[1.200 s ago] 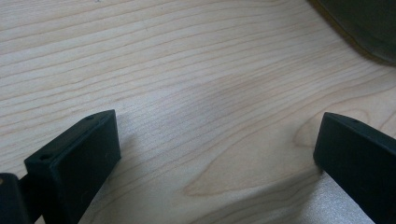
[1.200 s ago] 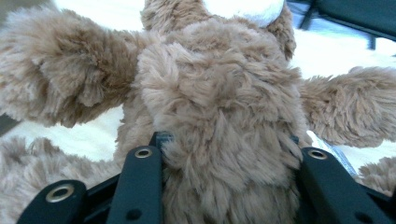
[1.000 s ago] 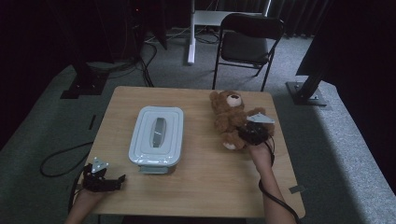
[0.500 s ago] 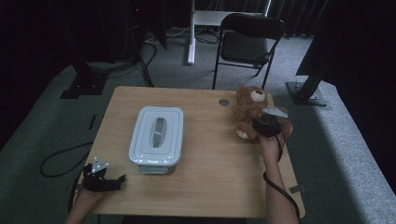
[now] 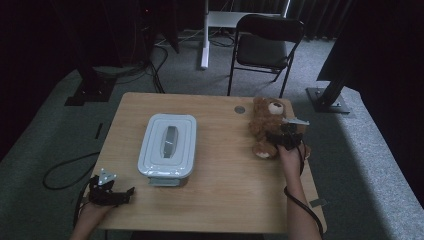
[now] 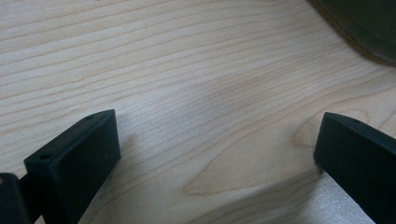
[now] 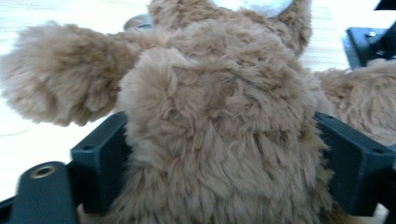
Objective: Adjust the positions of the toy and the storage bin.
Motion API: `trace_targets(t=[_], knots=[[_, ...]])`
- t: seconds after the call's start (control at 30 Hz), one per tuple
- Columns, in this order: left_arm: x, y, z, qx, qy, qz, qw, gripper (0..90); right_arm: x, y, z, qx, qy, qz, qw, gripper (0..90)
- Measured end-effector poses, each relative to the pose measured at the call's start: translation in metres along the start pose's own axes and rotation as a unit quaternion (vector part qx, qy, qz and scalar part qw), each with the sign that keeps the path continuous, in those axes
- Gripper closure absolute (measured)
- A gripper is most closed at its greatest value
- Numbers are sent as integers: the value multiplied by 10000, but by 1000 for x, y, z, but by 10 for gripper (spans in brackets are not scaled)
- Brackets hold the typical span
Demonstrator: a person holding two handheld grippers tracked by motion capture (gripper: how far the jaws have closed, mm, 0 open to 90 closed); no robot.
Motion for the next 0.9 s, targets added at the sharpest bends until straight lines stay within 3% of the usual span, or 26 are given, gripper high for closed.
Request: trace_targets(t=[0.07, 0.2, 0.37, 0.43, 0.53, 0.67, 0.8, 0.9], knots=[[0, 1, 0, -38, -35, 3, 10000, 10, -2, 0, -4, -86, 9, -15, 10000, 122], [1, 8, -3, -211, 111, 30, 9997, 10, -1, 5, -16, -255, -6, -59, 9997, 123], [4, 19, -1, -288, 141, -1, 9995, 10, 11, 16, -32, -425, 2, -313, 9986, 124], [4, 22, 0, -324, 123, 18, 9994, 11, 17, 20, -36, -497, 123, -308, 9982, 130], [6, 28, 2, -310, 53, 11, 9995, 10, 30, 25, -40, -552, 471, -251, 9970, 133], [9, 35, 3, -324, 90, 0, 9994, 10, 46, 29, -42, -629, 563, -352, 9958, 133], [12, 48, 5, -383, 129, 9, 9992, 10, 74, 34, -39, -662, 655, -652, 9935, 133], [12, 57, 6, -411, 120, 43, 9991, 11, 90, 35, -33, -654, 783, -702, 9923, 132]])
Point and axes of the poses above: each handheld gripper's, and its own axes: z roughly forward along the jaws, y roughly out of its top, x roughly to its left, the point moved 1 cm from there along z, roughly forward along the jaws, and after that the axes turned 14 degrees about -z, right-handed, at the moved point
